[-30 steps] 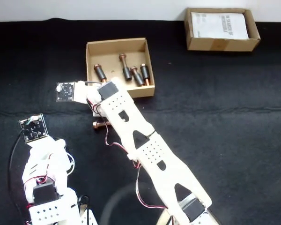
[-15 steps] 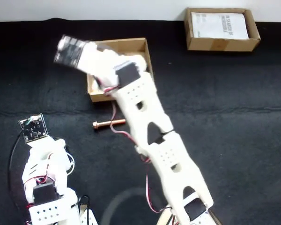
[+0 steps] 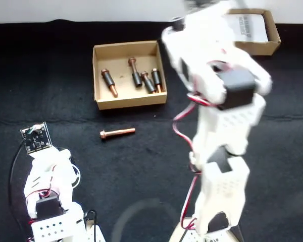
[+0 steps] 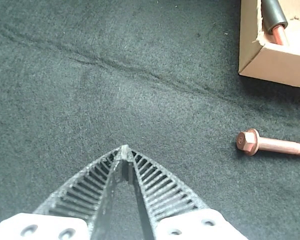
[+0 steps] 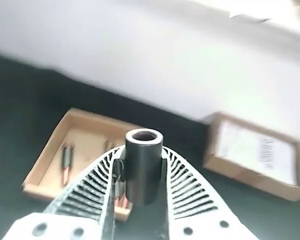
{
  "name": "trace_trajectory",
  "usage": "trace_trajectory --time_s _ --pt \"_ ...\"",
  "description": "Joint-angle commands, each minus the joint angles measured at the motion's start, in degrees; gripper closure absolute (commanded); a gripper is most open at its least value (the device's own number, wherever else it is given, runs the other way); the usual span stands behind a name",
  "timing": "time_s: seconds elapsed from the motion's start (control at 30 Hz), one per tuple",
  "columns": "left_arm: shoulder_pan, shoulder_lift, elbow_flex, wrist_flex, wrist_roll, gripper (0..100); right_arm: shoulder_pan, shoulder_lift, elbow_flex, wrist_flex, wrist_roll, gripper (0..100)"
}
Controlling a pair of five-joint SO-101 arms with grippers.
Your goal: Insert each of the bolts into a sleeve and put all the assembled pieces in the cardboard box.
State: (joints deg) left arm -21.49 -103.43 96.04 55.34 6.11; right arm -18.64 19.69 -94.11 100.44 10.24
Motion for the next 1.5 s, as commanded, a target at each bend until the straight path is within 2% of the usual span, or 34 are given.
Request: trace_trajectory --time_s 0.0,0.1,0.27,0.43,0.53,0.63,0.73,0.9,1.1,1.2,1.33,1.47 --pt "-0.22 -0.13 1.10 -0.53 0.09 99 3.38 -13.23 7.69 0.75 -0.88 99.1" --pt "0.84 -0.13 1.10 0.00 0.26 99 5.67 -25.45 23.96 0.75 -0.97 99.1" --pt "2.15 -0.40 0.75 2.29 8.62 99 9.54 -46.99 54.55 0.66 -1.14 99.1" --pt "1.80 -0.48 -0.48 2.29 5.19 99 13.93 -65.54 80.57 0.48 -6.77 99.1" --pt "0.66 -0.48 -3.38 1.41 1.14 99 14.73 -75.30 95.08 0.40 -6.77 99.1" --pt "0.57 -0.40 -10.95 1.14 3.16 99 14.73 -83.56 107.82 -1.01 -6.59 99.1" --pt "1.80 -0.13 -20.26 6.77 7.21 99 14.81 -91.30 120.22 -8.04 -6.51 99.1" --pt "9.19 -0.04 -32.57 22.95 7.38 99 14.81 -101.41 138.07 -21.76 -6.51 99.1" --pt "10.15 1.10 -40.48 24.79 7.38 99 14.64 -108.18 154.15 -36.79 -7.03 99.1" --pt "10.51 7.25 -44.79 26.99 8.09 99 14.64 -112.75 161.71 -46.20 -7.12 99.1" --pt "10.68 21.67 -54.55 30.42 16.35 99 14.55 -121.27 171.21 -58.42 -9.49 99.1" --pt "14.11 36.97 -66.68 35.25 25.32 99 14.55 -124.79 177.27 -65.36 -9.85 99.1"
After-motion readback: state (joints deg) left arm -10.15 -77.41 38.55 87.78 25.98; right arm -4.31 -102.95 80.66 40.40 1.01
